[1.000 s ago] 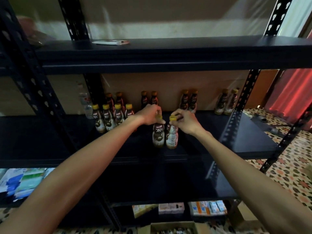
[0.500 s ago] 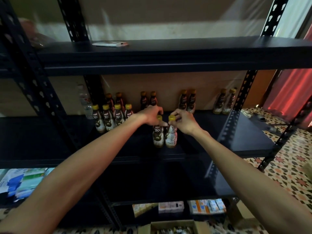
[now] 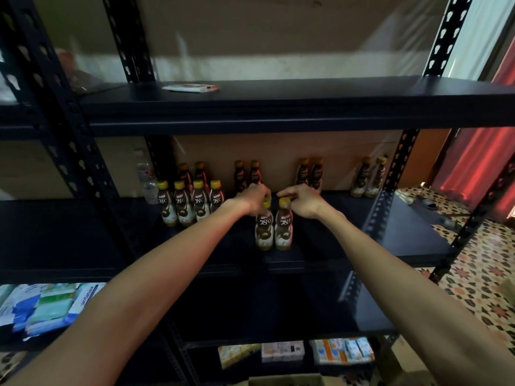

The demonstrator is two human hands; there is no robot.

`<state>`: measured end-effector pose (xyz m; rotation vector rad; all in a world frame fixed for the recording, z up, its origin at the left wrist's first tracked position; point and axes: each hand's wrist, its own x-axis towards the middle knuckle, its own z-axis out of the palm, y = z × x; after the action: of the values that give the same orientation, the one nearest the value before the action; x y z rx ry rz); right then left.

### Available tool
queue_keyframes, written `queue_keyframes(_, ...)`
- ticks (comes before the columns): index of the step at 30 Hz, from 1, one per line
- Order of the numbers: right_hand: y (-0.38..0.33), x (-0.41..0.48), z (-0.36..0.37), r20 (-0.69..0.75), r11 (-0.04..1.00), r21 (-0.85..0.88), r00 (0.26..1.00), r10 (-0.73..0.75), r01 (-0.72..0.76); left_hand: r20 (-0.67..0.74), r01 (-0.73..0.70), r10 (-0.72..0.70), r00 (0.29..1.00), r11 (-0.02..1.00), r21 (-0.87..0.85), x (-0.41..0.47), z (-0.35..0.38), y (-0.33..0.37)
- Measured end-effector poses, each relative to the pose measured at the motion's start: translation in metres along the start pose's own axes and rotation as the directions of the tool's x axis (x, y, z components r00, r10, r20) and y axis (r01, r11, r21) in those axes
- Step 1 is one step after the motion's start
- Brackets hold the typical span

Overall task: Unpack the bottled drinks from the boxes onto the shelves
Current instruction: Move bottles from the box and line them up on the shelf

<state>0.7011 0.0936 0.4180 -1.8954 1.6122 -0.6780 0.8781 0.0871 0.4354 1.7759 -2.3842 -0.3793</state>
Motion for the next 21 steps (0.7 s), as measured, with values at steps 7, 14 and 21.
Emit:
queue_keyframes(7,0.000,0.000,0.001,-0.040,0.994,-0.089,0.997,-0.070,0.066,0.011,0.024,-0.024,1.000,0.999,-0.022,0.004,0.002,-0.002)
queue_keyframes(14,-0.004,0.004,-0.001,0.013,0.996,-0.074,0.999,-0.049,0.049,0.010,0.031,-0.031,0.999,0.998,-0.056,0.008,0.003,-0.006)
queue_keyframes(21,-0.001,0.011,-0.003,0.080,0.985,-0.152,0.995,-0.065,0.077,0.021,-0.011,0.012,1.000,0.999,-0.048,0.016,0.001,-0.011)
